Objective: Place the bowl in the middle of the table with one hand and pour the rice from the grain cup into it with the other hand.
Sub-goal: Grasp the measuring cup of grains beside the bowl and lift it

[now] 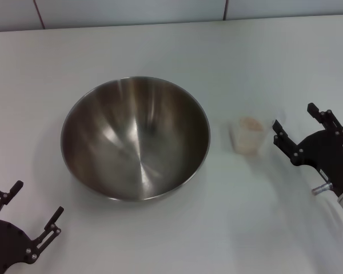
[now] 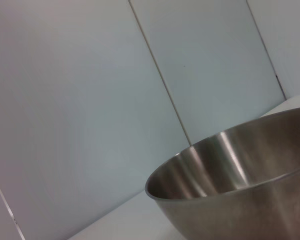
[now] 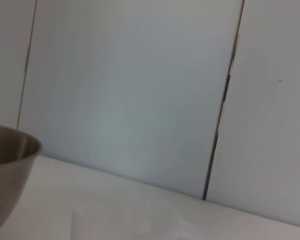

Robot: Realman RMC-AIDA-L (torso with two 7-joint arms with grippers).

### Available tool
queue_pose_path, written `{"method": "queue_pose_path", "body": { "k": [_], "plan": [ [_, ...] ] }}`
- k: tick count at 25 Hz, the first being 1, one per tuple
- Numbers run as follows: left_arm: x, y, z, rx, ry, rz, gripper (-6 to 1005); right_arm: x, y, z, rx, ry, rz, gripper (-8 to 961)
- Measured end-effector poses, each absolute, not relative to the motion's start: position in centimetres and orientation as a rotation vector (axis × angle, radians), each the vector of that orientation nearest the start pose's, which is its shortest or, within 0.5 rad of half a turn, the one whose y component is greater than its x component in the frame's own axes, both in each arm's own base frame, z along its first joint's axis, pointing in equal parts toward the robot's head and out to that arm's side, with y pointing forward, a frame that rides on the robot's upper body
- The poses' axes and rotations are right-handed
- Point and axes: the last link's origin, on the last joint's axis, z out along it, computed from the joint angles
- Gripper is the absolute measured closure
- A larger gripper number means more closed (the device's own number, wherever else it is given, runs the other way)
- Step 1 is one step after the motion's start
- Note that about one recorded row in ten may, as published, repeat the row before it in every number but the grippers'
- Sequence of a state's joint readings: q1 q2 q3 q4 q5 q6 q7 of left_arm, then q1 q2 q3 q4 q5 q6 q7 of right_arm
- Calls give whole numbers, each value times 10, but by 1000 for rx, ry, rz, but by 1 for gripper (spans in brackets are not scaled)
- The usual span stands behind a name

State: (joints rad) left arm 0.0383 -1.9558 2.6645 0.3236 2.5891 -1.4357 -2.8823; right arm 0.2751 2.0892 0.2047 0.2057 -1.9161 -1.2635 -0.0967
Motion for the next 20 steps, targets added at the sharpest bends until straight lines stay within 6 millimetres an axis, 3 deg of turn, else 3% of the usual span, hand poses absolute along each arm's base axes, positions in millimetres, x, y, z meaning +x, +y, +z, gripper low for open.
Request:
{"method": "queue_pose_path", "body": {
  "k": [20],
  "plan": [
    [-360, 139, -49, -2043, -103, -457, 188, 336, 263, -60, -1819, 379, 527, 168]
  ]
}}
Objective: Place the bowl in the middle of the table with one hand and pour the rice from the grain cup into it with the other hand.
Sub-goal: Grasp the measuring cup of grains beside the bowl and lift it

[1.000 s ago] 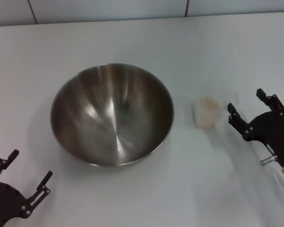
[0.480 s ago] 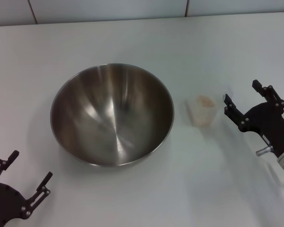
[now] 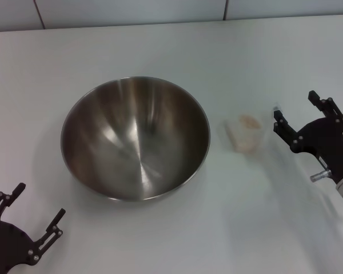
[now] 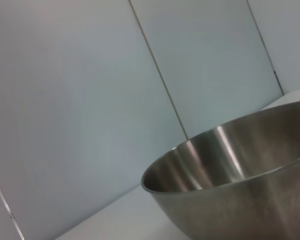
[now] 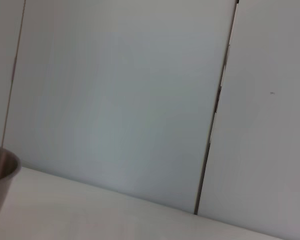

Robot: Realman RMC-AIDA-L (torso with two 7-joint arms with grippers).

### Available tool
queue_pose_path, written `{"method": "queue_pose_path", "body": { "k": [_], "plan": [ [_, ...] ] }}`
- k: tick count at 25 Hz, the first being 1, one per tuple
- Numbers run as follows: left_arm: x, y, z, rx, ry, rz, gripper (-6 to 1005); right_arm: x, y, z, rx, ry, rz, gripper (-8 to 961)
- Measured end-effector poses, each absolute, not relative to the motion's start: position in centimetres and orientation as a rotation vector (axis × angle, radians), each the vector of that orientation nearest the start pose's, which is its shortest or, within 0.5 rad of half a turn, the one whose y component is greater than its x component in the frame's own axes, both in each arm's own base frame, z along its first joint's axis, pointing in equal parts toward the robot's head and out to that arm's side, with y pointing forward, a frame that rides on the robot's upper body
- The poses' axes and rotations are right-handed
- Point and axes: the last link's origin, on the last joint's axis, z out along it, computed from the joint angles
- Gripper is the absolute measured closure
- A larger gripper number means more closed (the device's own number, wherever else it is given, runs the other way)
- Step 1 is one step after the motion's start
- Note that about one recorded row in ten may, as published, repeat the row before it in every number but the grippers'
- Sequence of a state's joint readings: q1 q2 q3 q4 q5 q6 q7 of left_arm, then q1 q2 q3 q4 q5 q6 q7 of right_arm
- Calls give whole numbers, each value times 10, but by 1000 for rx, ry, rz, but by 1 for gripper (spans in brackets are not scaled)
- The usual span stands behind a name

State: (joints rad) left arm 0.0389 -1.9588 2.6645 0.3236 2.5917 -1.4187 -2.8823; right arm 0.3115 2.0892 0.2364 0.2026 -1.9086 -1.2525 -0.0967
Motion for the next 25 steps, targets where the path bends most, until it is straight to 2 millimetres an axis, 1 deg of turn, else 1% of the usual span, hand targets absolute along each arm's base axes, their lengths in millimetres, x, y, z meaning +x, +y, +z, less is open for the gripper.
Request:
{"method": "queue_pose_path", "body": {
  "k": [12, 20, 25],
  "plan": [
    [-360, 139, -51, -2046, -110, -450, 189, 331, 278, -65, -1853, 376, 507, 169],
    [-361, 138, -51, -2046, -114, -445, 189, 328, 281, -66, -1860, 378, 509, 168],
    [-361, 138, -51, -2045, -114, -444, 189, 325, 284, -67, -1862, 366, 514, 348]
  ]
}}
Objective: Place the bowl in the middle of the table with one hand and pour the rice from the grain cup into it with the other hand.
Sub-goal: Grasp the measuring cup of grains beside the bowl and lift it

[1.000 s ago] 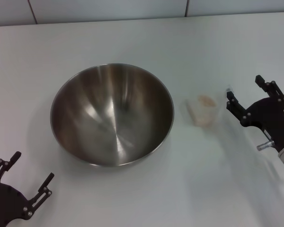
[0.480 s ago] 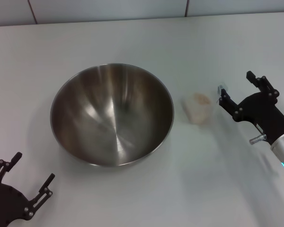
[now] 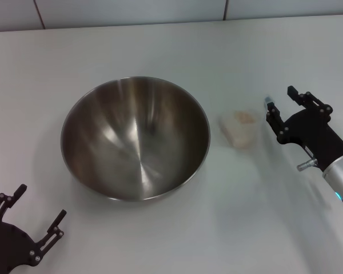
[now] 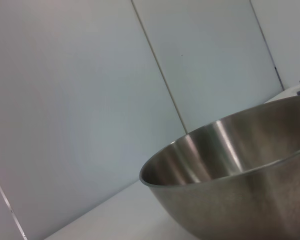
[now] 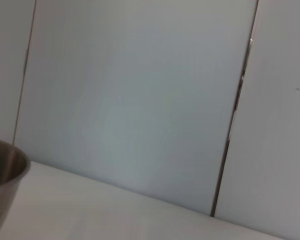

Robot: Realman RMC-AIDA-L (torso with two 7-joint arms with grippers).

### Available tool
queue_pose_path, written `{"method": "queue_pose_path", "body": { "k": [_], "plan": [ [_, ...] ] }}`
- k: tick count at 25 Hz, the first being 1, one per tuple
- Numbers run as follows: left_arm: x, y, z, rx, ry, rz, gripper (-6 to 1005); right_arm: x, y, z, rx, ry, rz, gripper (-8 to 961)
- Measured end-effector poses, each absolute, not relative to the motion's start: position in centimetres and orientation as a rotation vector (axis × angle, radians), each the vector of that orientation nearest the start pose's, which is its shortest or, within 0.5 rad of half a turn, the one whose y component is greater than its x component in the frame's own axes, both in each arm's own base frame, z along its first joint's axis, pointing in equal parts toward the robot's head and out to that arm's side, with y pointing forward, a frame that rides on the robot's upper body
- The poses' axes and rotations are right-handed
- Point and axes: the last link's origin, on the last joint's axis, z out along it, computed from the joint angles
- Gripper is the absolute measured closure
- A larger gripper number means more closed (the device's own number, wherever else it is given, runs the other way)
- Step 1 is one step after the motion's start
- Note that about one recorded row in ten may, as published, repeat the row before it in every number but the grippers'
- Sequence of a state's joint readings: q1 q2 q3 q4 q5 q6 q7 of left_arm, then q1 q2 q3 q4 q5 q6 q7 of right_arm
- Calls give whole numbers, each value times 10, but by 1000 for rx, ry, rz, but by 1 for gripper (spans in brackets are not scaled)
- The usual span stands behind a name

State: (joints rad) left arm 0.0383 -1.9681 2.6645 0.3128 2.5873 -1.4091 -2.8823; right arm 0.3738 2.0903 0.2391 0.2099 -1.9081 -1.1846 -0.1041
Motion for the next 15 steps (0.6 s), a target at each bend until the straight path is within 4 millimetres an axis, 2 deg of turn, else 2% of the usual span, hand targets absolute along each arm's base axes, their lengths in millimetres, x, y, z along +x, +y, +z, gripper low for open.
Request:
{"method": "queue_pose_path", "body": {
  "k": [3, 8, 15],
  "plan": [
    [-361, 139, -51, -2046, -116, -441, 189, 323, 286, -68, -1864, 359, 517, 461],
    [-362, 138, -52, -2050, -122, -432, 188, 321, 287, -68, -1864, 358, 521, 711],
    [-362, 140, -53, -2051, -120, -430, 188, 321, 287, -68, -1865, 358, 523, 831]
  ]
}}
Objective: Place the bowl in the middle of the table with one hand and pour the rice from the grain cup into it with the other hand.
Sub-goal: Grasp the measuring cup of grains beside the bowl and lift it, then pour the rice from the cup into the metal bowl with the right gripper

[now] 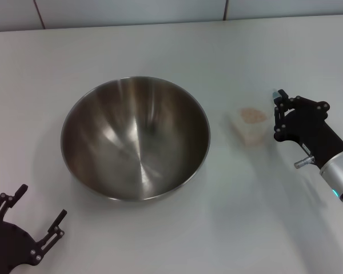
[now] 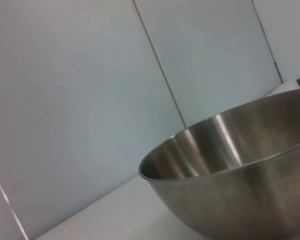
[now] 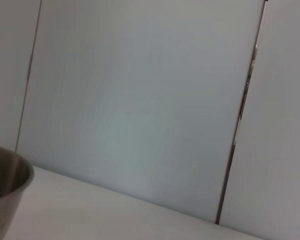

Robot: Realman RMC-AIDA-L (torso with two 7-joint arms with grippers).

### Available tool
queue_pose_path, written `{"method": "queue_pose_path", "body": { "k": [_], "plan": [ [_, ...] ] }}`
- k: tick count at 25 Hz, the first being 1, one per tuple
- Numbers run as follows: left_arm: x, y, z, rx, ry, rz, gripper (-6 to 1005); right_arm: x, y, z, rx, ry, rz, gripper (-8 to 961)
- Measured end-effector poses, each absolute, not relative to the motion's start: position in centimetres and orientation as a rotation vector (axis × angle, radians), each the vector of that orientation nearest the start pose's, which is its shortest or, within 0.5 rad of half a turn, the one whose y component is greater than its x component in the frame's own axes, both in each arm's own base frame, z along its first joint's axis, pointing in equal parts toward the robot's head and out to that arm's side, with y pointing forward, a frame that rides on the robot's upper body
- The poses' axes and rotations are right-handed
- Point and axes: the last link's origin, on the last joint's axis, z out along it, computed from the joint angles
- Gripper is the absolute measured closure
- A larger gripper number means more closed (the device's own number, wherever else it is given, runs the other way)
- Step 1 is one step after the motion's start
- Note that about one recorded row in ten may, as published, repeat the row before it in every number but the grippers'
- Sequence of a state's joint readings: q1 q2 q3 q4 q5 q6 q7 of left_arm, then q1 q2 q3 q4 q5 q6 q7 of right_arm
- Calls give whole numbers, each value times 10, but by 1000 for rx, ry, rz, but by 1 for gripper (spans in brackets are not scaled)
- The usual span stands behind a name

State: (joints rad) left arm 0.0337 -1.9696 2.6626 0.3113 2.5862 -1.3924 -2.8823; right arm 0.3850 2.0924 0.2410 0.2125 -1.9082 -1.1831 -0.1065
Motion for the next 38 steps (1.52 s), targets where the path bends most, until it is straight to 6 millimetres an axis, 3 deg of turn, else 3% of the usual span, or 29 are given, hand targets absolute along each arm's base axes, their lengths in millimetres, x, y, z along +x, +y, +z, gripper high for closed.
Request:
{"method": "queue_pose_path", "body": {
  "k": [9, 14, 20, 28, 38],
  "plan": [
    [-362, 142, -54, -2049, -123, -431, 188, 314, 288, -64, -1815, 361, 580, 939],
    [-362, 142, -55, -2052, -124, -430, 189, 288, 281, -59, -1780, 230, 727, 938],
    [-363, 141, -54, -2051, -126, -425, 189, 244, 272, -68, -1760, -89, 763, 936],
    [-362, 140, -54, -2054, -125, -427, 189, 201, 267, -92, -1723, -538, 588, 934],
    [-361, 141, -53, -2047, -119, -436, 188, 186, 257, -107, -1510, -1023, 212, 931]
  ]
}}
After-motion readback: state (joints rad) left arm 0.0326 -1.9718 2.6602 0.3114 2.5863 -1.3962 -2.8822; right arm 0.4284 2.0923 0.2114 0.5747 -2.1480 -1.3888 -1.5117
